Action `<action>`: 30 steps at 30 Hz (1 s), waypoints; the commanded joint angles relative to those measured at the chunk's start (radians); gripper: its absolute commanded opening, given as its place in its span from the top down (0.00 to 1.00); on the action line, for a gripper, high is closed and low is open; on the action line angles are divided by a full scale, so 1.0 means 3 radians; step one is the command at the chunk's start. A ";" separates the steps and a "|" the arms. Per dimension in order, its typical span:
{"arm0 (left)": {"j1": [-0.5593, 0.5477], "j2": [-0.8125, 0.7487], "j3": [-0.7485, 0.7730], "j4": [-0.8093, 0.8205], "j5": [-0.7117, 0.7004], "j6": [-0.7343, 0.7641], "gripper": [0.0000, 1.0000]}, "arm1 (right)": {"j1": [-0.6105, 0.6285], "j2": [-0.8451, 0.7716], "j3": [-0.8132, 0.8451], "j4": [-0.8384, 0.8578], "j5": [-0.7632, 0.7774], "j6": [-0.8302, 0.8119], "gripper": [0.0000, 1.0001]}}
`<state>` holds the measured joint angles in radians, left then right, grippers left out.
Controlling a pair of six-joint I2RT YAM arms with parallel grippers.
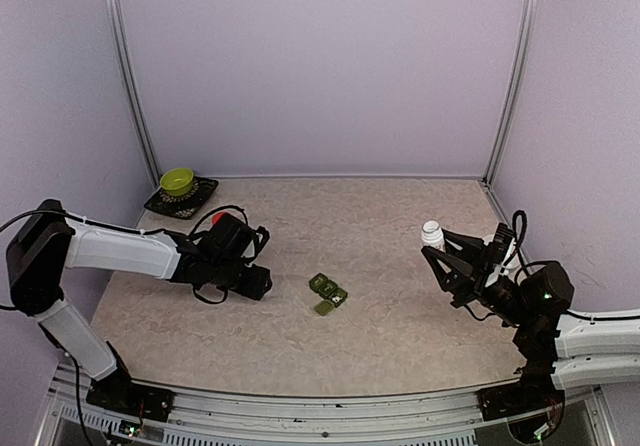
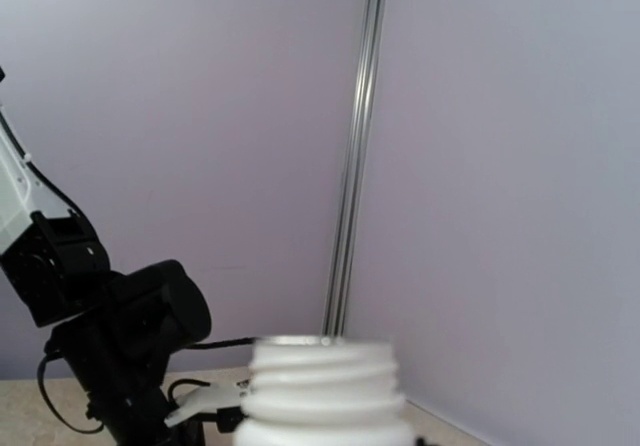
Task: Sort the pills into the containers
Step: Pick up the lid of the pill bottle from the center of the board.
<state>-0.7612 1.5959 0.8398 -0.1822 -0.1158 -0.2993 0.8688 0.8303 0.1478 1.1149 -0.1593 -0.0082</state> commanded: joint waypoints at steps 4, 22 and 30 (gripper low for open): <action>0.0032 0.0238 0.0079 0.0130 0.0047 0.0095 0.44 | 0.0026 -0.0059 -0.0057 -0.0048 0.0071 0.0038 1.00; 0.0034 0.0424 0.0203 0.0127 0.0065 0.0151 0.52 | 0.0027 -0.0068 -0.0050 -0.0120 0.0130 0.0012 1.00; 0.0033 0.0467 0.0256 0.0122 0.0090 0.0159 0.56 | 0.0024 -0.0055 -0.0046 -0.0127 0.0123 0.0017 1.00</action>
<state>-0.7578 1.7222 0.8783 -0.1608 -0.1043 -0.2623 0.8688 0.8242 0.1406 1.0798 -0.1333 -0.0063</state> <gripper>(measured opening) 0.441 0.312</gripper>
